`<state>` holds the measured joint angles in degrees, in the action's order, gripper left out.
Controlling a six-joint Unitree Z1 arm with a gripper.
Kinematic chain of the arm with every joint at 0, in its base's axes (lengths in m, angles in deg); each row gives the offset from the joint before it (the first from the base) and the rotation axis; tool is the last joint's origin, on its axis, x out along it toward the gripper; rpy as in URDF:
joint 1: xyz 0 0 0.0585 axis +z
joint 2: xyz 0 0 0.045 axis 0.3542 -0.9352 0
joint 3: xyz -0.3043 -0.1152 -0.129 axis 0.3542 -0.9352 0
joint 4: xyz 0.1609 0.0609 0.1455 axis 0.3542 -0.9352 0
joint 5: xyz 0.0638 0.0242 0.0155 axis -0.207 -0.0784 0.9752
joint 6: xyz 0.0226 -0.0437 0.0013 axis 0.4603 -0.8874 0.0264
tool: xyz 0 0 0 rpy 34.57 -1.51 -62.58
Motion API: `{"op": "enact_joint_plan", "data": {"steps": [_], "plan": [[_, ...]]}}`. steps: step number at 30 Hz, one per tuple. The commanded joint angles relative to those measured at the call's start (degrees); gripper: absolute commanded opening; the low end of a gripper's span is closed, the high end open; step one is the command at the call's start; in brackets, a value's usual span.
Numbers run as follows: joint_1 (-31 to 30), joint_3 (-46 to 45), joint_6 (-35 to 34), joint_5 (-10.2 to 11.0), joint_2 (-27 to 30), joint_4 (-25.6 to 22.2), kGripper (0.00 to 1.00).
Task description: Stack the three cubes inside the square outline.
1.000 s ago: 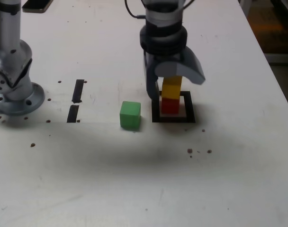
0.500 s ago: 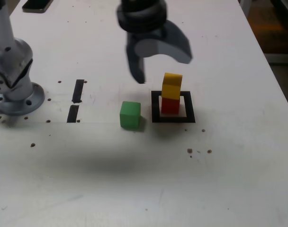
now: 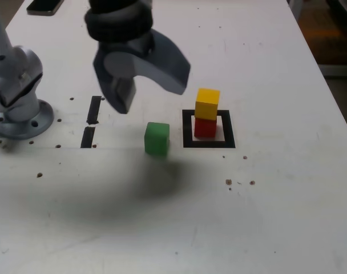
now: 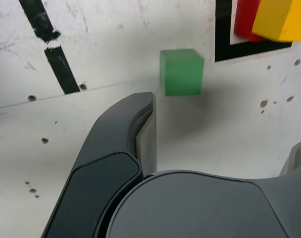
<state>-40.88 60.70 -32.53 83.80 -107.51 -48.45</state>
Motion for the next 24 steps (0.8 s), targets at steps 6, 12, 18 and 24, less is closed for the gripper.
{"op": "enact_joint_plan", "data": {"steps": [6, 12, 18, 24], "plan": [[-0.3, -3.2, 0.0, -0.7, 1.2, 0.4, 0.99], [-0.2, -6.4, 3.1, 0.1, -0.2, 2.6, 0.99], [0.1, -8.1, 8.7, 0.6, -3.2, 5.0, 0.97], [0.1, -9.2, 11.1, 1.3, -5.6, 6.6, 0.95]]}}
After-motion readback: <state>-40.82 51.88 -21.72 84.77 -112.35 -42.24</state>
